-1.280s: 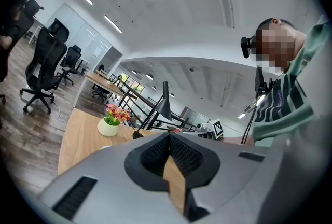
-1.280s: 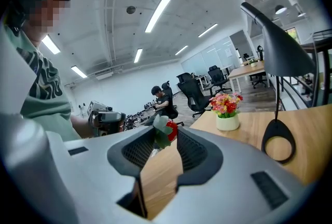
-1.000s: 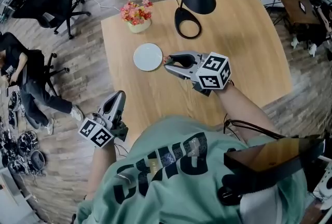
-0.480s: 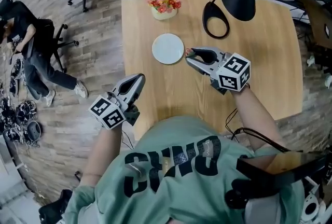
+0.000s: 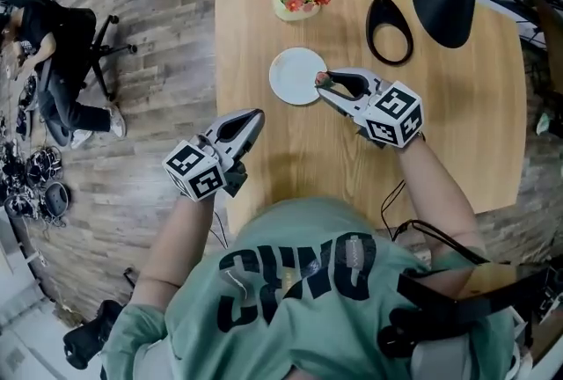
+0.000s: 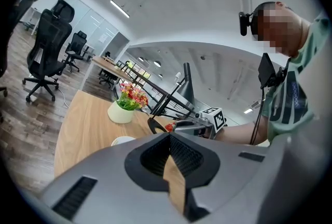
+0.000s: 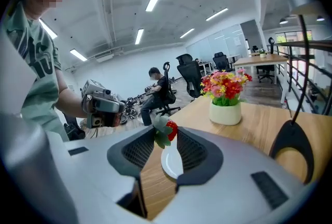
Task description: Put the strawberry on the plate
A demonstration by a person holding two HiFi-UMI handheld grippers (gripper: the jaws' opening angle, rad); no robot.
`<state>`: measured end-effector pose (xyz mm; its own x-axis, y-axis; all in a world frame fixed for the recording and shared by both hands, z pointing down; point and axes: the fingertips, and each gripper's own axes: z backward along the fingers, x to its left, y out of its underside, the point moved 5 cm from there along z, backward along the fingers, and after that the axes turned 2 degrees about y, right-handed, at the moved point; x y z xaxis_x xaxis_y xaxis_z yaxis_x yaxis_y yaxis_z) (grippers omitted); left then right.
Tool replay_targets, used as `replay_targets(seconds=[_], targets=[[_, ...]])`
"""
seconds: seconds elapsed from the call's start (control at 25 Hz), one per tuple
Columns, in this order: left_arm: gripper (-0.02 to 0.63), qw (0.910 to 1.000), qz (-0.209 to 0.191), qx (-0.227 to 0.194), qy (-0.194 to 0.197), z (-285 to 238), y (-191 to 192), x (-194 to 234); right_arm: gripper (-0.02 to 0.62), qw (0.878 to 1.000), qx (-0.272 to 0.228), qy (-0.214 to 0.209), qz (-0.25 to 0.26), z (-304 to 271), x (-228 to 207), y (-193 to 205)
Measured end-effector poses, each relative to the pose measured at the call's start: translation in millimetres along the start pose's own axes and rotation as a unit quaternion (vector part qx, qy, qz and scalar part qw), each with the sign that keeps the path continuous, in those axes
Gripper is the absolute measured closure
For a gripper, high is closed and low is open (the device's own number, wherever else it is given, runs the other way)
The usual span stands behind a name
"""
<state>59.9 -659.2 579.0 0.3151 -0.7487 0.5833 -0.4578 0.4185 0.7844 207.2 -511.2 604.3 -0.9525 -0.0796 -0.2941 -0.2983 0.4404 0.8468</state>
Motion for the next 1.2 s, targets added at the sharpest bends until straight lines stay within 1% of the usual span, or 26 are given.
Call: replay_targets(seconds=[0.16,0.32,0.76,1.2], targets=[[0.601,0.9998,0.019,0.006,-0.004,-3.4,3.3,14.4,0.453,0.999,0.035,0.000,0.005,-27.8,-6.1,11.0],[0.601,0.9997,0.019,0.012,-0.003,-13.1,17.3,31.3,0.453,0.998,0.057,0.012,0.015,-53.2,-18.8,35.0],[0.601,0.9992,0.035,0.016,-0.010,-5.1,27.4,45.5,0.453,0.990,0.126,0.035,0.047,-100.7,-32.9,59.1],[0.601,0.9987,0.047,0.015,-0.014,1.8,33.1,52.9,0.453,0.984,0.158,0.048,0.061,-124.2,-37.1,70.6]])
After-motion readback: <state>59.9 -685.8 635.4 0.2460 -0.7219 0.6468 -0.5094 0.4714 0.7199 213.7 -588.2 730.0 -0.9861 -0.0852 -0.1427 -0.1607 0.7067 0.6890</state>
